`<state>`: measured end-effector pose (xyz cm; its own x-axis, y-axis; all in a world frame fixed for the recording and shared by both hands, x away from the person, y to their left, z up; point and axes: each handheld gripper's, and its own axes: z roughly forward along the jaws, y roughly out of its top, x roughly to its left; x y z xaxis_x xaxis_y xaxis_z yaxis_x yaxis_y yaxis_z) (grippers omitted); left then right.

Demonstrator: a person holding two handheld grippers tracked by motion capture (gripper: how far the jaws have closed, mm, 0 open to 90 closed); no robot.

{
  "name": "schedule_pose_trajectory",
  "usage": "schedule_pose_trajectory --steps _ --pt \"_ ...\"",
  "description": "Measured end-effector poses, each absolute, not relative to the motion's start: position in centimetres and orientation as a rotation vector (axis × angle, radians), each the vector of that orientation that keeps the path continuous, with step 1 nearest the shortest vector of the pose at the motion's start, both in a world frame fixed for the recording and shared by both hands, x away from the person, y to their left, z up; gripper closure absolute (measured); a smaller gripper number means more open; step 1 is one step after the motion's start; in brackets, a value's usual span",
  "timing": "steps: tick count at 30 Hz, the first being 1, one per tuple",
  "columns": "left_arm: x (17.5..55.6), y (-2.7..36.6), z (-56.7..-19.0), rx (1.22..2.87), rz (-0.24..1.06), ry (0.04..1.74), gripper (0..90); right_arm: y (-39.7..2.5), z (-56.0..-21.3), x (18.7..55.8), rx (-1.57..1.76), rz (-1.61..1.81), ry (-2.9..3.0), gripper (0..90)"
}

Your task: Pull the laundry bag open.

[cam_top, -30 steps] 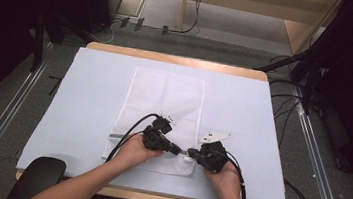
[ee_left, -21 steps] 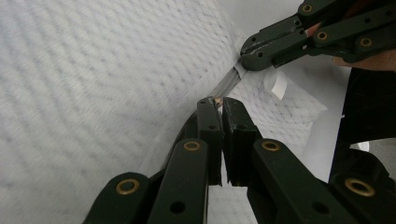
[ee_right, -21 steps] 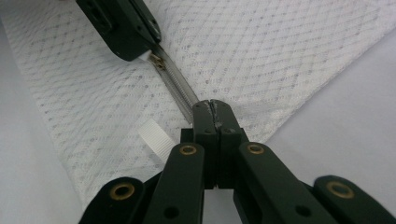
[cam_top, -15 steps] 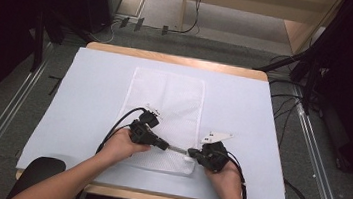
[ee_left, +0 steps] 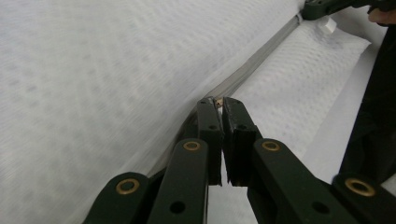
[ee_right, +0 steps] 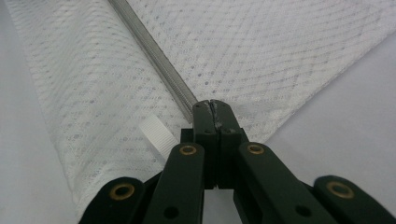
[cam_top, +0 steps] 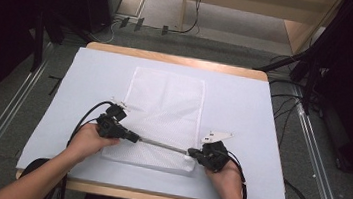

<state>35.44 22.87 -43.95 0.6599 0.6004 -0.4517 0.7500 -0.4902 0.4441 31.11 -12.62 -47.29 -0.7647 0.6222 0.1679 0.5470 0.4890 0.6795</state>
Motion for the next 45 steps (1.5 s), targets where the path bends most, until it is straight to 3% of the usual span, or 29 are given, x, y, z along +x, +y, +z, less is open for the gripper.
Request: schedule_pose_trajectory --steps 19,35,37,42,45 --pt "34.1 32.4 -44.3 2.115 -0.270 1.252 88.2 -12.6 -47.1 31.5 1.029 1.127 2.662 90.0" --pt "33.1 32.0 -44.3 2.115 -0.252 1.239 87.4 -12.9 -47.0 32.0 1.035 1.134 2.682 90.0" --pt "33.0 32.0 -44.3 2.114 -0.226 1.230 86.2 -12.9 -47.0 32.1 1.030 1.141 2.683 90.0" --pt "32.9 31.9 -43.9 2.100 -0.161 1.184 70.3 -12.9 -46.5 32.2 1.006 1.204 2.665 84.6" --pt "33.0 32.0 -43.8 2.087 -0.137 1.184 65.2 -13.0 -46.1 32.4 1.004 1.229 2.648 82.5"
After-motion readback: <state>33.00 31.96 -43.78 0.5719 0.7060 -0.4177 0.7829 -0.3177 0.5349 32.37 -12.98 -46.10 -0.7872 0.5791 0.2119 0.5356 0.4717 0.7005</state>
